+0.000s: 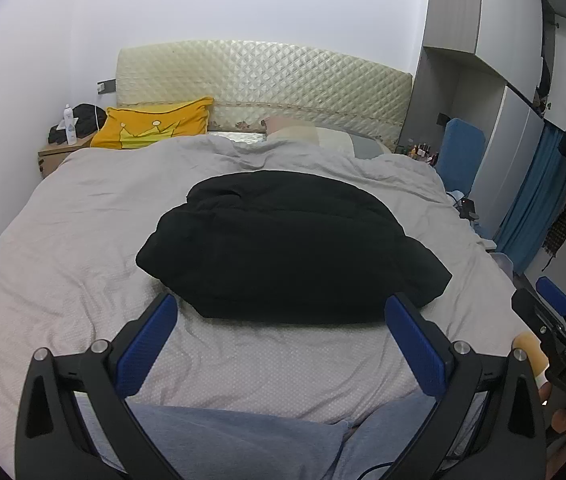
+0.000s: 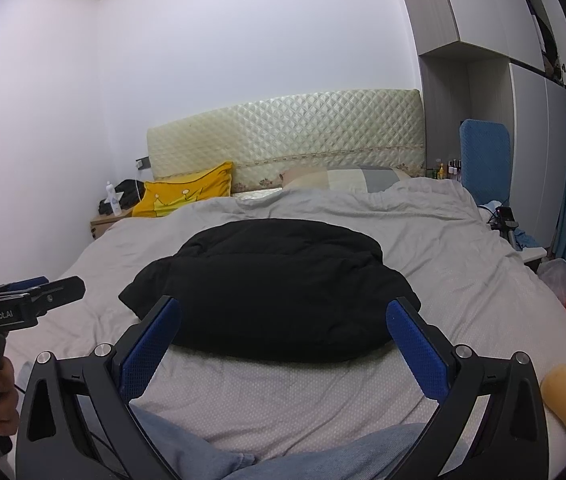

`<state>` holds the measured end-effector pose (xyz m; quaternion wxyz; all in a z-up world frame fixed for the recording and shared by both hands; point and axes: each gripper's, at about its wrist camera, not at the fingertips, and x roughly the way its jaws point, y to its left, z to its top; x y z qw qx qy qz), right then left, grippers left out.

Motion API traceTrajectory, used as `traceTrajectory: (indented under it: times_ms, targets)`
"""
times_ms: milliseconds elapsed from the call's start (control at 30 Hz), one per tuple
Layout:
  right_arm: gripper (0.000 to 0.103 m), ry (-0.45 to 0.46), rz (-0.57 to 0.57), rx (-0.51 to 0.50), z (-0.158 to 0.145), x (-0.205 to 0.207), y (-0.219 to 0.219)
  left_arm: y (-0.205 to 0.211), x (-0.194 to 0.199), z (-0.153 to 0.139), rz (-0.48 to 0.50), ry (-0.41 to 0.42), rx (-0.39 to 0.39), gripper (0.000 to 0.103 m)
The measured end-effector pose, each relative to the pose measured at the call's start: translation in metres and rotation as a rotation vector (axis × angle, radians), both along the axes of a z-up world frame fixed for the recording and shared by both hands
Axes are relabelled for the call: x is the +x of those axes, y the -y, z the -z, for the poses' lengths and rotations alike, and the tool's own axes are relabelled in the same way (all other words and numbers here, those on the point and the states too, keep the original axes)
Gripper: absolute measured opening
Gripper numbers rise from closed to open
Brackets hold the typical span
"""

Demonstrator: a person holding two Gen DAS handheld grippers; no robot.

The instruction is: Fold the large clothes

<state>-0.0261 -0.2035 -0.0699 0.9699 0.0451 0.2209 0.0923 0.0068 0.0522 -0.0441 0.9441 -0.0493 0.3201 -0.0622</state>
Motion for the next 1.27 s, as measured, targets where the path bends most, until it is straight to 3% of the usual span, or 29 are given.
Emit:
traceTrajectory:
  times_ms: [1267]
  targets:
    - [0.103, 0.006, 0.004, 0.008, 0.0001, 0.001, -0.0032, -0.0008, 0.0001, -0.0038, 0.006, 0.001, -0.015, 0.103]
